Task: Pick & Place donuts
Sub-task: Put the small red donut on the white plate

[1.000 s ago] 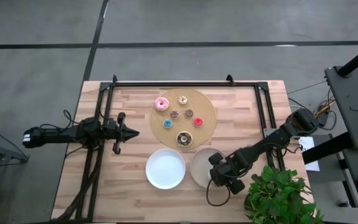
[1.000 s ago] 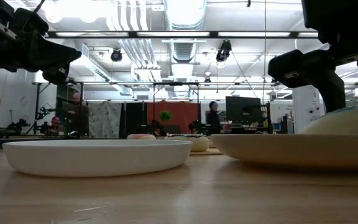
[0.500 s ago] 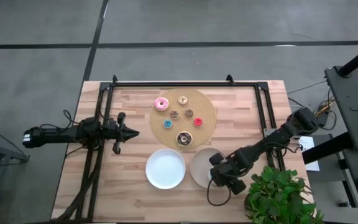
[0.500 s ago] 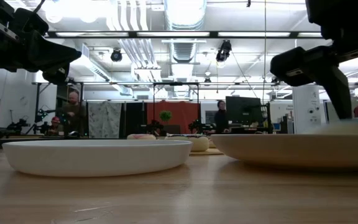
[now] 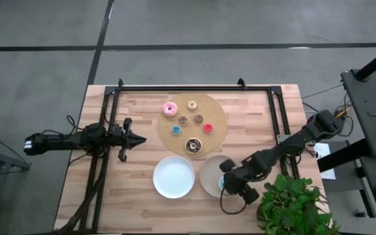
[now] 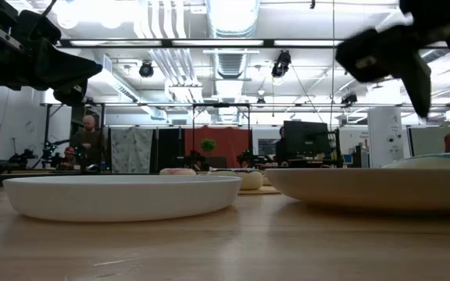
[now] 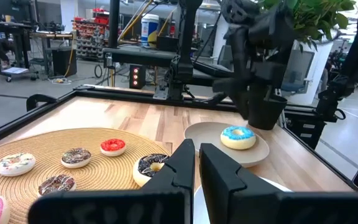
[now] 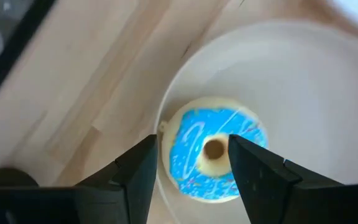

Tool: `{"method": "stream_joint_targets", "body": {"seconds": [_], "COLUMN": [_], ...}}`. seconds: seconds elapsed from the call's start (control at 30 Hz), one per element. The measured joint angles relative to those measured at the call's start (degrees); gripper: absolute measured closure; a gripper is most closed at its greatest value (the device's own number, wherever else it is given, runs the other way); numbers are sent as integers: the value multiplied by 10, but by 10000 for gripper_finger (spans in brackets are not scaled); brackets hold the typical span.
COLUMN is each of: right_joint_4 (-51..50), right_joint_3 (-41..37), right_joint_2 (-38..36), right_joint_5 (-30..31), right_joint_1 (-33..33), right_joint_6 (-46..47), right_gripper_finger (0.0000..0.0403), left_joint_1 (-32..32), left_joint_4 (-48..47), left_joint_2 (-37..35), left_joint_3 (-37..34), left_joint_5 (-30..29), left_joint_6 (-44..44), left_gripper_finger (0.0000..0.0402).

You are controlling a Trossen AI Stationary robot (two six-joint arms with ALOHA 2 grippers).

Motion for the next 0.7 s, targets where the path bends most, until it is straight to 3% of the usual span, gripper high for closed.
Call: {"method": "stream_joint_targets", "body": {"seconds": [0.7], "right_joint_4": [7], "right_joint_3": [78], "right_joint_2": [-3], "right_joint_5": [18], "right_joint_1": [-133], "right_joint_6": [-49], "right_gripper_finger": [213], "left_joint_1": [0], "left_joint_4": [0], "left_joint_2": [0], "left_joint_3": [0], "left_joint_5": [0], "left_joint_6": [0], "left_gripper_finger": [402]}}
